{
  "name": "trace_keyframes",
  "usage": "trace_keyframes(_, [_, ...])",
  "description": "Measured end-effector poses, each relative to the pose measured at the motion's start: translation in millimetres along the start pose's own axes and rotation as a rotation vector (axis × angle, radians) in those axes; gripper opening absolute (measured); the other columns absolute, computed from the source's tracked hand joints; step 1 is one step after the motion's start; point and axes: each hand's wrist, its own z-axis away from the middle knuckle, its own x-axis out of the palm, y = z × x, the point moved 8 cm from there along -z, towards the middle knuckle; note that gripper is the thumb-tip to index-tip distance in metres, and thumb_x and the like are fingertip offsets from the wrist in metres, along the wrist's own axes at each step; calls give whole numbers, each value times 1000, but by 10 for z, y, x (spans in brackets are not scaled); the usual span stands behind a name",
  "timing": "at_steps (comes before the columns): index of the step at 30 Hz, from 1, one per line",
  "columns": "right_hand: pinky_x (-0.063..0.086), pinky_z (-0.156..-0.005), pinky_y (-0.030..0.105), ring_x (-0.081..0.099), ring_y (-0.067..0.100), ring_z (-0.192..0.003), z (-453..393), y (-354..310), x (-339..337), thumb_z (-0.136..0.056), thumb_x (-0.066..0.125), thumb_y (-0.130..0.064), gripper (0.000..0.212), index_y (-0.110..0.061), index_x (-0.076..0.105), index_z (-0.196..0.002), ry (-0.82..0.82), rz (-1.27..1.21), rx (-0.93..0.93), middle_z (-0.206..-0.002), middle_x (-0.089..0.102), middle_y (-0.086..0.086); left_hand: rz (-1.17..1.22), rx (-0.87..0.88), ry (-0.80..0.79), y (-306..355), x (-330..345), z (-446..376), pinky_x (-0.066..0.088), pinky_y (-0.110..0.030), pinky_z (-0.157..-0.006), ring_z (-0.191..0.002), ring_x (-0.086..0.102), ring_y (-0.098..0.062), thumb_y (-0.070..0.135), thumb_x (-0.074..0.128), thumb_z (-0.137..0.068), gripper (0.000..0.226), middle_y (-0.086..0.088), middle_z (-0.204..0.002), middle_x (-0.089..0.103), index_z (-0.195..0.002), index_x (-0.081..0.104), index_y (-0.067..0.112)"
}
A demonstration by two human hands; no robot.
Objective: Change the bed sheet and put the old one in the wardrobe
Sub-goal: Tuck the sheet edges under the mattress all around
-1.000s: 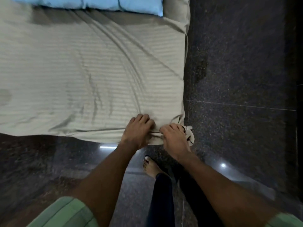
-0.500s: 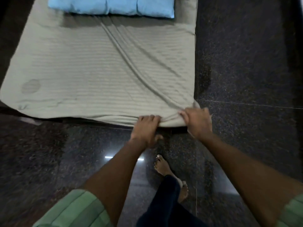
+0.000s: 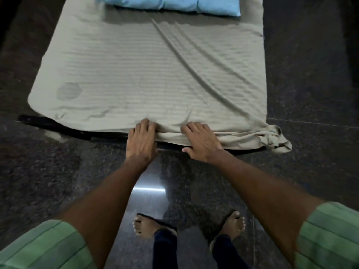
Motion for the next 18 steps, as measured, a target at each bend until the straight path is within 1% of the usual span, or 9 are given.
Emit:
trace_keyframes(2, [44,-96,43,52,29,-116,-190,-195,42,-79,76,-40,61,-20,50,-130,20,60,43,-124,55,5,6,-13,13,-282,-18,-64,43,-44,-95,-118,52,-31,22,76,-73,70,-7,-133,49,-135,46,20])
trace_keyframes(3, [44,-95,43,53,29,-115,-267,-241,45,-79,75,-31,56,-19,51,-129,28,78,72,-123,56,6,-7,-14,8,-414,-23,-90,43,-44,-96,-117,53,-31,22,76,-73,69,-6,-130,51,-135,46,20])
trace_keyframes(5, [45,-92,42,56,31,-113,-495,-359,42,-81,67,-13,41,-18,59,-121,16,70,134,-120,60,7,-39,-13,-22,-812,-7,-141,42,-42,-96,-113,56,-29,26,76,-77,58,-4,-123,56,-129,50,22])
trace_keyframes(6, [46,-88,41,59,32,-111,-620,-382,25,-82,63,-10,35,-17,63,-116,4,42,181,-117,63,7,-42,-3,-36,-1018,7,-182,42,-42,-95,-112,57,-28,27,75,-79,51,-3,-121,57,-125,53,23])
trace_keyframes(8, [50,-80,37,65,33,-107,-778,-288,-32,-80,64,-14,30,-21,71,-109,24,-41,314,-111,70,5,5,31,-51,-1285,12,-281,42,-43,-94,-110,59,-29,26,71,-85,36,-4,-119,60,-119,59,23])
trace_keyframes(11, [53,-79,37,69,35,-102,-828,-138,-18,-75,71,-25,36,-29,77,-110,53,-162,517,-106,76,7,52,80,-39,-1474,-45,-436,41,-41,-91,-103,64,-29,22,65,-91,18,-2,-110,68,-109,66,25])
trace_keyframes(14, [52,-78,38,68,38,-99,-896,-86,-49,-79,71,-29,26,-26,76,-105,100,-217,648,-102,75,12,101,65,-34,-1587,-103,-551,42,-39,-85,-95,67,-32,16,63,-89,19,-1,-107,71,-105,67,25])
trace_keyframes(16, [51,-74,37,68,38,-96,-1052,-93,-111,-80,70,-27,19,-22,73,-98,123,-206,686,-99,74,12,147,84,-32,-1623,-110,-597,43,-38,-81,-92,67,-33,13,64,-85,23,-1,-107,71,-104,68,25])
trace_keyframes(18, [50,-72,37,68,38,-93,-1204,-243,-129,-79,68,-19,15,-18,69,-94,94,-140,626,-98,71,11,137,161,-75,-1597,-48,-557,44,-36,-77,-88,66,-32,13,68,-82,22,0,-102,70,-99,71,26])
